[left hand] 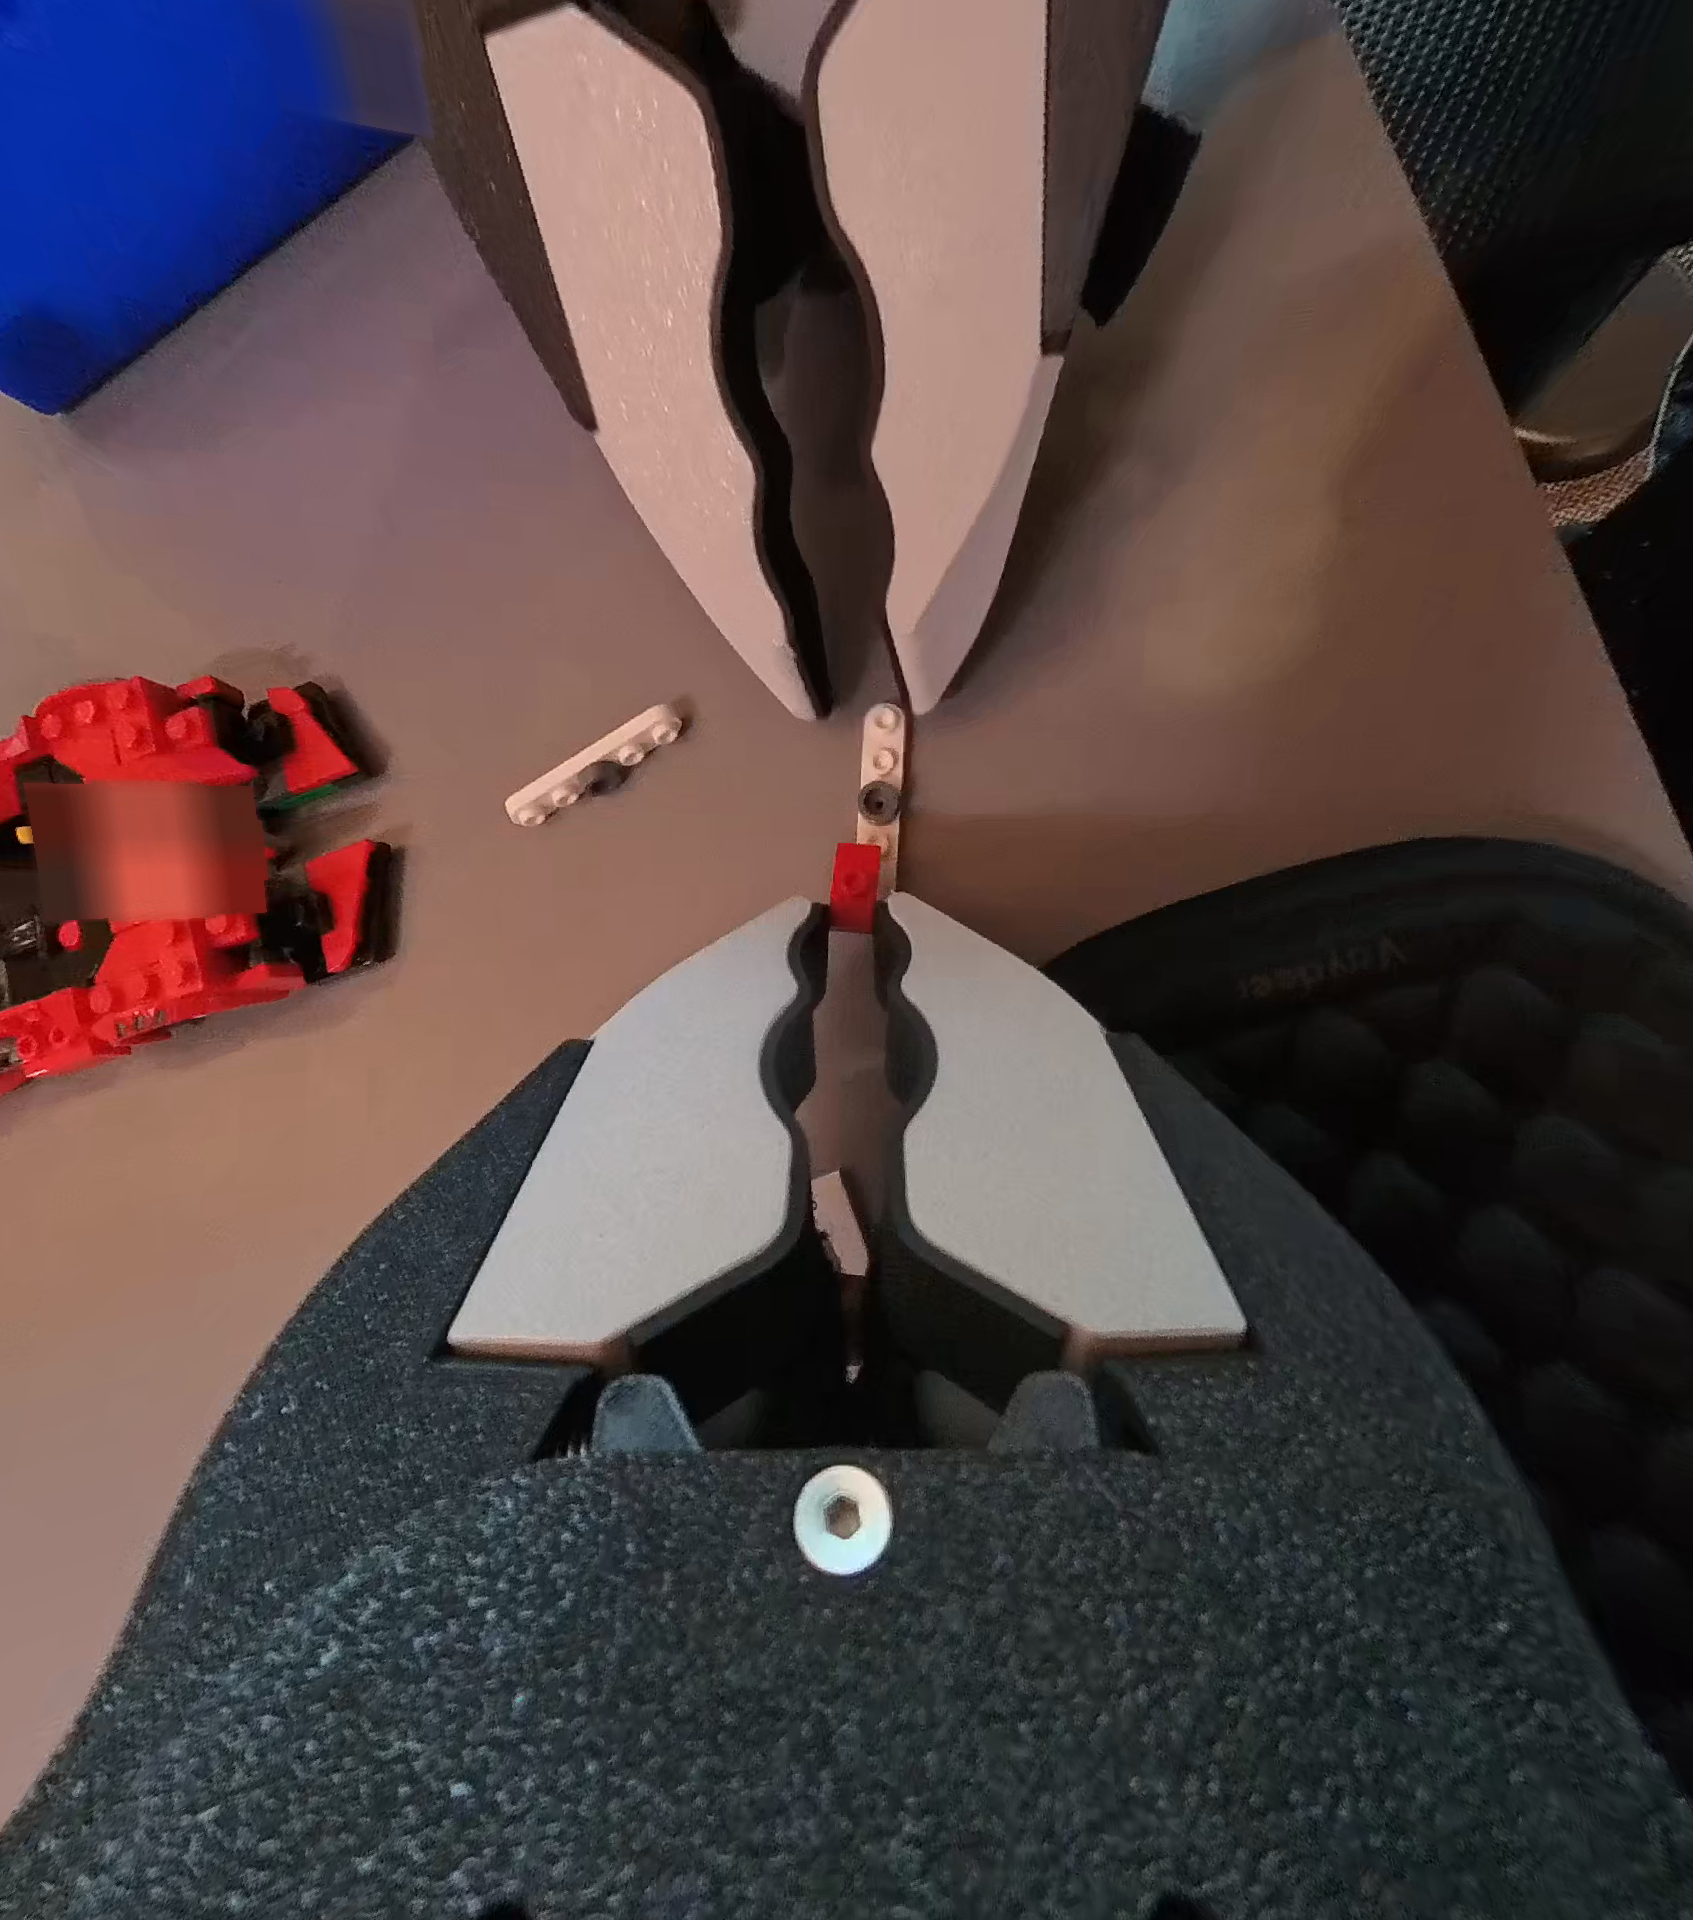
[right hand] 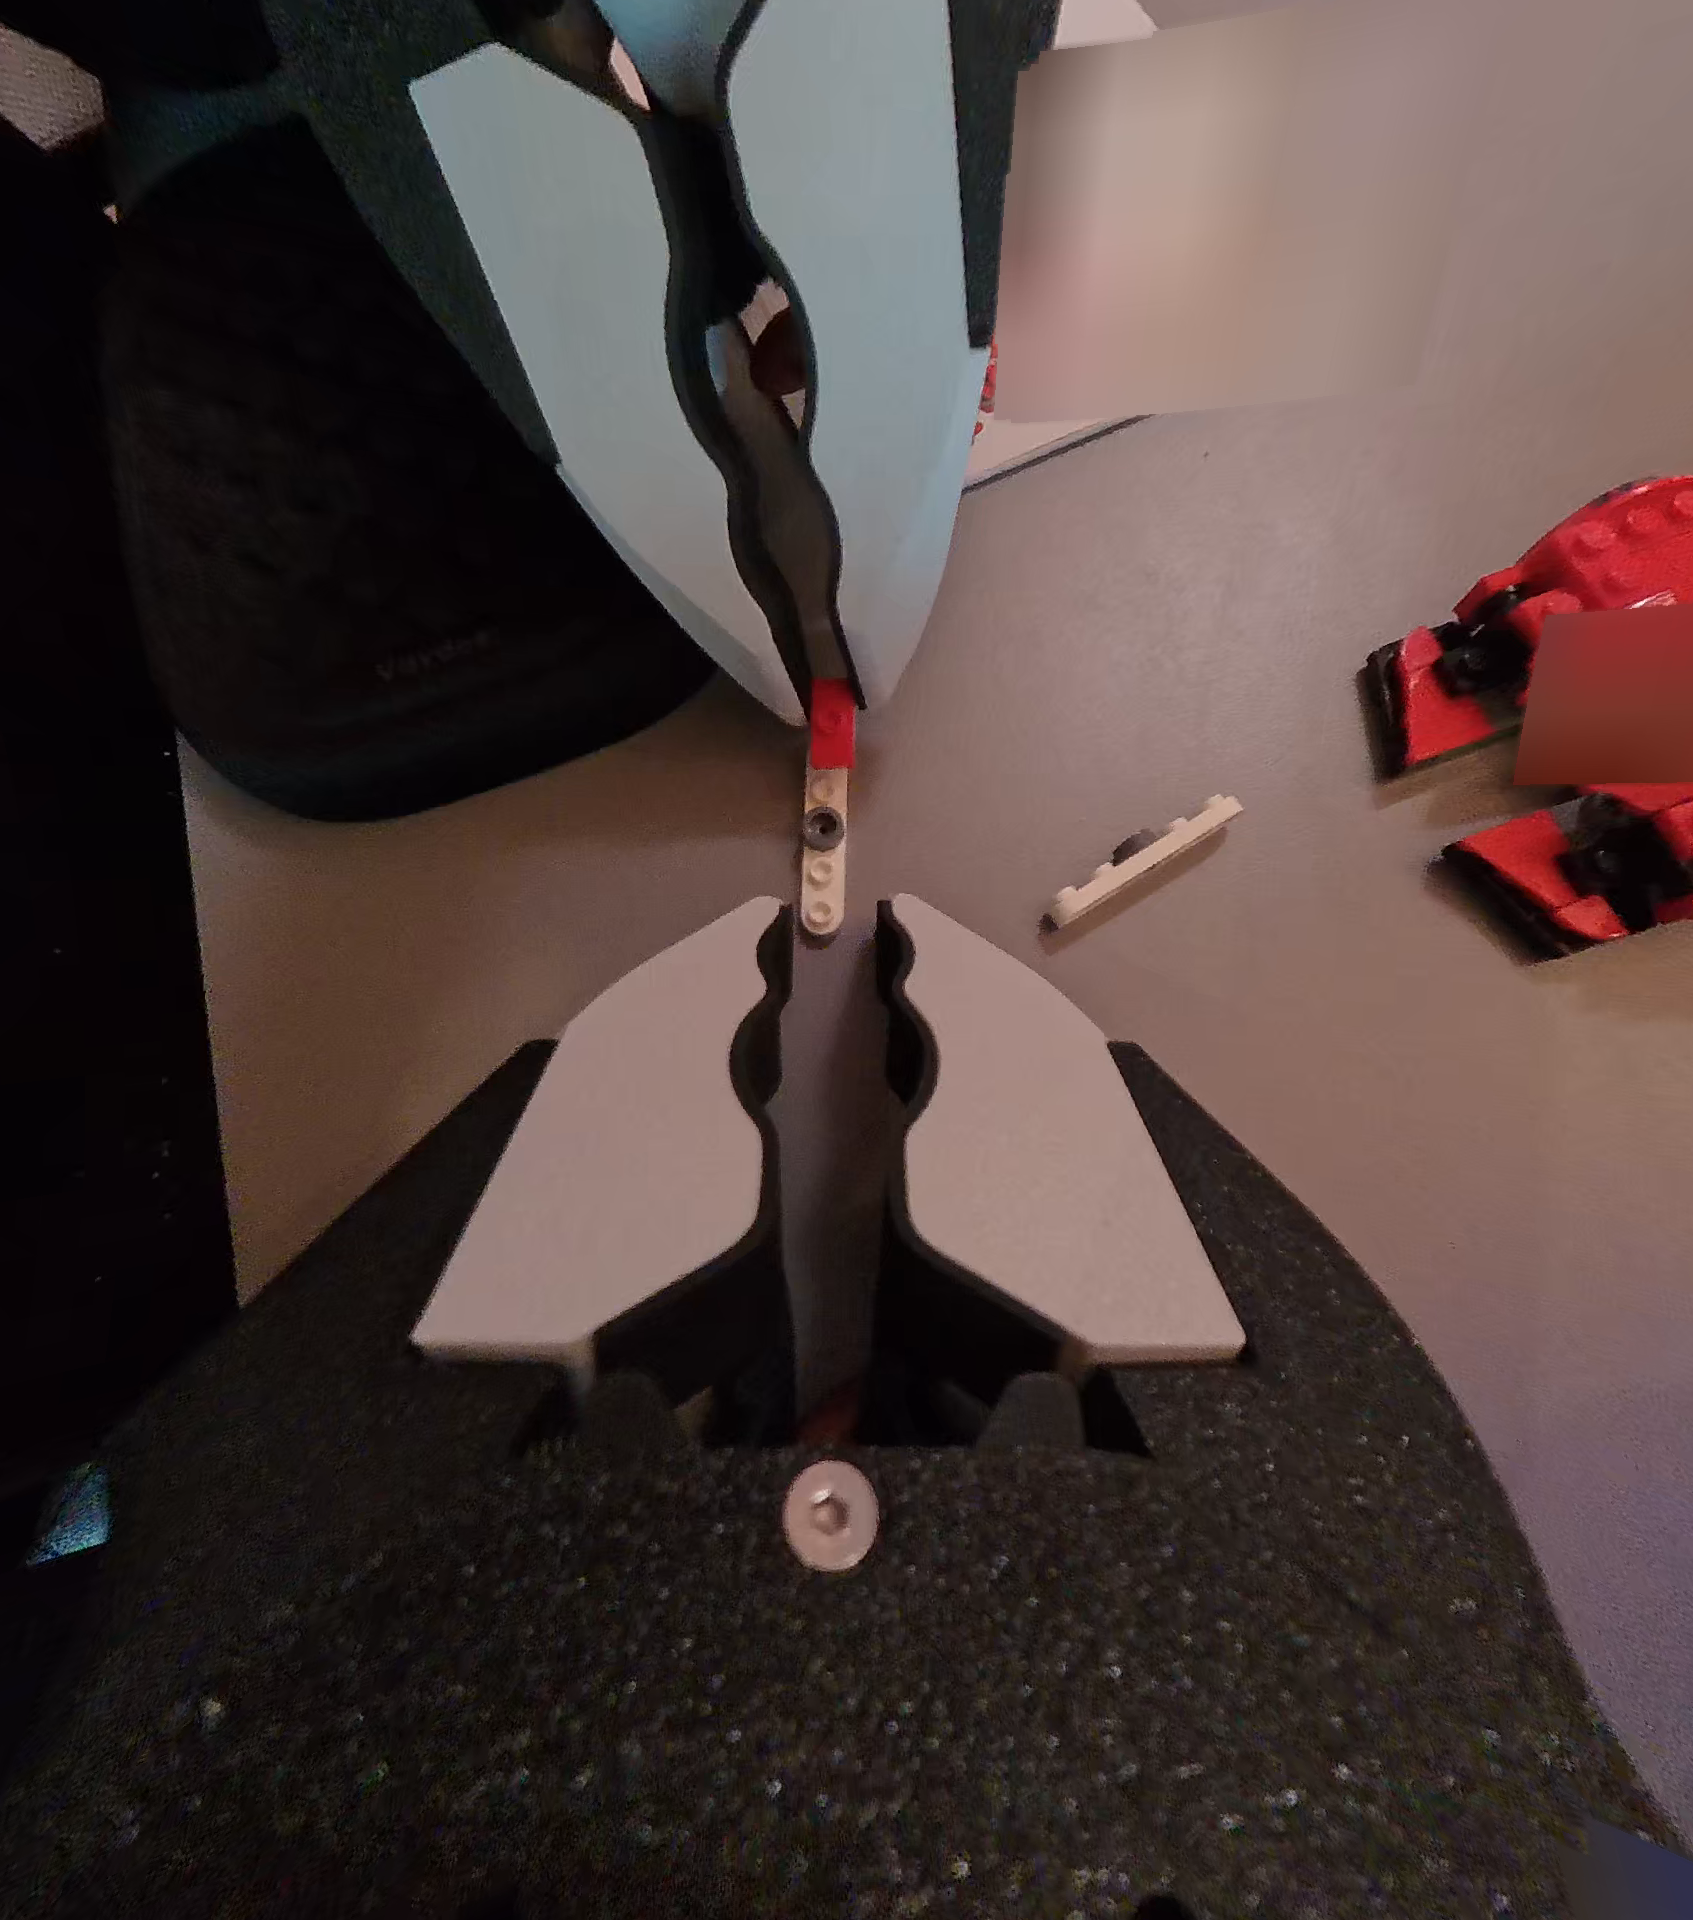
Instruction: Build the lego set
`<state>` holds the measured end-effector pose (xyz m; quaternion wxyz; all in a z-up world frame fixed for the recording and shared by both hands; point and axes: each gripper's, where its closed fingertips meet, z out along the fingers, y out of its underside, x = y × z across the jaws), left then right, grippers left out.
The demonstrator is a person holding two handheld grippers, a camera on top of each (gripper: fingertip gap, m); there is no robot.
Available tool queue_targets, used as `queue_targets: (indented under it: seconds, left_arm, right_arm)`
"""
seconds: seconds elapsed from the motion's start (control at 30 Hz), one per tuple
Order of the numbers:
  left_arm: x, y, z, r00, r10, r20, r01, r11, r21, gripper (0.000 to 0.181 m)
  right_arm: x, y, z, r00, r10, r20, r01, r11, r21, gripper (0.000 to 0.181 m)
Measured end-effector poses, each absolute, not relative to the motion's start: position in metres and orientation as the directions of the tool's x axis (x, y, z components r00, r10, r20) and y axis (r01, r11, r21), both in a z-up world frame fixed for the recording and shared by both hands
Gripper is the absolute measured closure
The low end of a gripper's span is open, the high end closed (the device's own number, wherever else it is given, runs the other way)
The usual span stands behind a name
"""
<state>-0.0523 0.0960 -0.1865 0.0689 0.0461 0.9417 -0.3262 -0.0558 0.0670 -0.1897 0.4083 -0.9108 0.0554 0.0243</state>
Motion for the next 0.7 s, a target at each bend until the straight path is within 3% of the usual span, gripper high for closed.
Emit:
queue_targets:
  seconds: [0.7]
  left_arm:
    - [-0.0516, 0.0929, -0.1896, -0.987, 0.050, -0.155, 0.134, 0.785, -0.605, 0.173]
  right_arm:
    - [-0.0572, 0.0721, -0.1928, 0.993, -0.060, -0.101, -0.115, -0.664, -0.739, 0.172]
